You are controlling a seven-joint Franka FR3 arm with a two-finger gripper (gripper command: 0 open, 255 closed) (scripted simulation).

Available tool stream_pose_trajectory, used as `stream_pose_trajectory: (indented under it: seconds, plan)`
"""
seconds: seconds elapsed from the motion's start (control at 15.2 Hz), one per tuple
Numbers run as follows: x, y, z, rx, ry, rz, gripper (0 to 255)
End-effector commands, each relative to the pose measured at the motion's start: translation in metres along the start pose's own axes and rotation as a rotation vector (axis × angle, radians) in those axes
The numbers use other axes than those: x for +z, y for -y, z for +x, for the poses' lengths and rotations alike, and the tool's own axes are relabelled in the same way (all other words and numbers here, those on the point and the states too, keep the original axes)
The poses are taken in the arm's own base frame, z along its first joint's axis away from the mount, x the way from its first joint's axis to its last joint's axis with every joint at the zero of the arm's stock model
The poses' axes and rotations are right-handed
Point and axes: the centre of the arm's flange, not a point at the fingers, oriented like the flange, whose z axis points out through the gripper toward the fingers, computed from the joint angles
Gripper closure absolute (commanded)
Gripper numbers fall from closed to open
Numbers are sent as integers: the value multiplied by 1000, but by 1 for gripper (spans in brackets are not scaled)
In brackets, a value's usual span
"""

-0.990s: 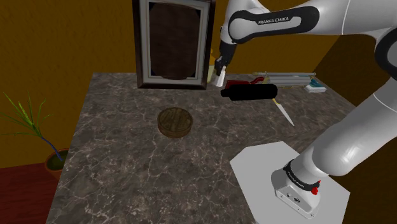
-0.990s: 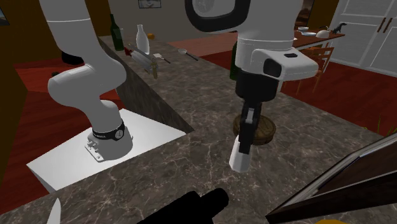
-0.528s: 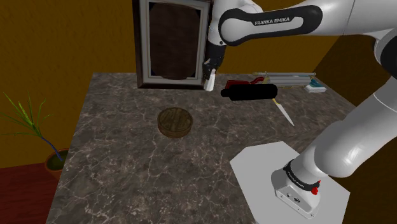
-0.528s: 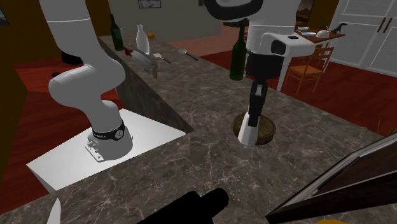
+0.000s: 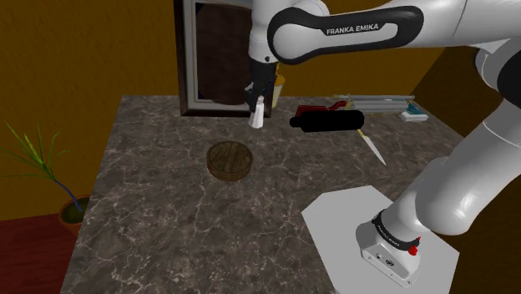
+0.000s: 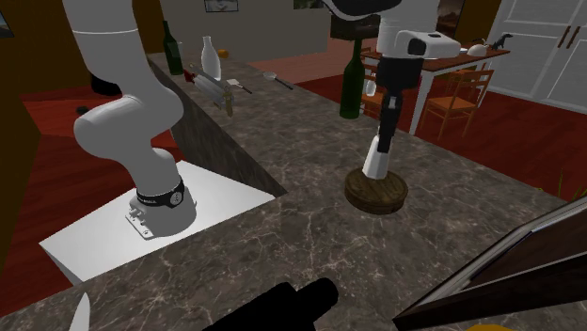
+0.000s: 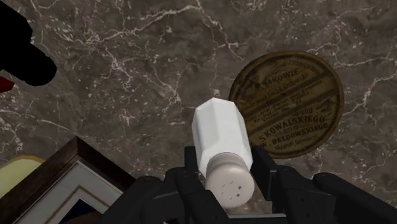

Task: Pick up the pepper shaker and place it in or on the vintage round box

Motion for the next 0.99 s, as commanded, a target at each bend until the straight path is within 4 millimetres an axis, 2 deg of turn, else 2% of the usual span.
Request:
stream_pose_trajectory:
  seconds: [0.0, 0.26, 0.33, 0.92]
  plan:
    - [-3, 27, 3, 1, 0, 0, 255]
    - [-12, 78, 7, 1, 0, 0, 255]
    - [-16, 103, 8, 1, 0, 0, 255]
    - [31, 107, 7, 1, 0, 0, 255]
